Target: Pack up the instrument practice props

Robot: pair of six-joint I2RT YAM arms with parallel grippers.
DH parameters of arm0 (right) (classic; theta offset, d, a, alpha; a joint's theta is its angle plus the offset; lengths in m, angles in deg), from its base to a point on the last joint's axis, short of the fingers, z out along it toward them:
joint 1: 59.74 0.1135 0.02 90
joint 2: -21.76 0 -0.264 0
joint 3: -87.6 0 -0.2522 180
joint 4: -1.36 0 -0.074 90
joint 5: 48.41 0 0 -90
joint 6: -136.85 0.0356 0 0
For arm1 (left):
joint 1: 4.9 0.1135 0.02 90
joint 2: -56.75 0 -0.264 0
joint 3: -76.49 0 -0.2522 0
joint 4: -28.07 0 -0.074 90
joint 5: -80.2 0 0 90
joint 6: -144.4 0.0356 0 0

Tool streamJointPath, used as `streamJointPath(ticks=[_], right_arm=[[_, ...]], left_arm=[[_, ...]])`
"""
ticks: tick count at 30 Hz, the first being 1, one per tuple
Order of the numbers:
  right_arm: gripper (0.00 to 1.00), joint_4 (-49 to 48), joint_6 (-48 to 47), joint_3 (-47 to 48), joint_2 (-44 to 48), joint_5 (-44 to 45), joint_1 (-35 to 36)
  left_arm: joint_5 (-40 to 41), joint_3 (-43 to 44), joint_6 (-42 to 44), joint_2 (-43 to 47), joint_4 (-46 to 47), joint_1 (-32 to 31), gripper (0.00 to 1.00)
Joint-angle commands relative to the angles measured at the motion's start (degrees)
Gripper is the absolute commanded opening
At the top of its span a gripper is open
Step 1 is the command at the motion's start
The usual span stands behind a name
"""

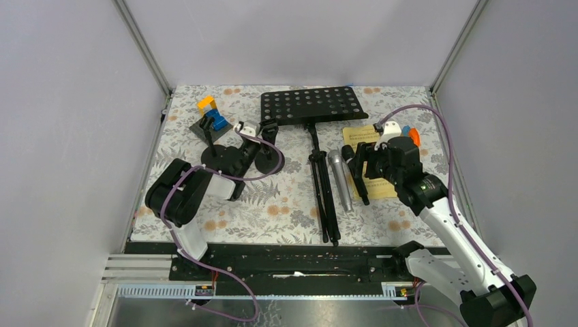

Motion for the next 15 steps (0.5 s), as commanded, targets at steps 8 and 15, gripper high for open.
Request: streamJointPath(ticks=[8, 15], right_arm=[[0.76, -1.31, 3.44, 1.21, 2.37, -2.06, -0.2], [0.8, 3.09, 7.31, 3.25, 0.11, -2.28, -0.17]], left_arm=[[2.02, -1.77, -5.5, 5.52, 5.36, 0.34, 0.98], [24.55, 1.97, -6.46, 17.4, -27.43, -6.58, 0.99]])
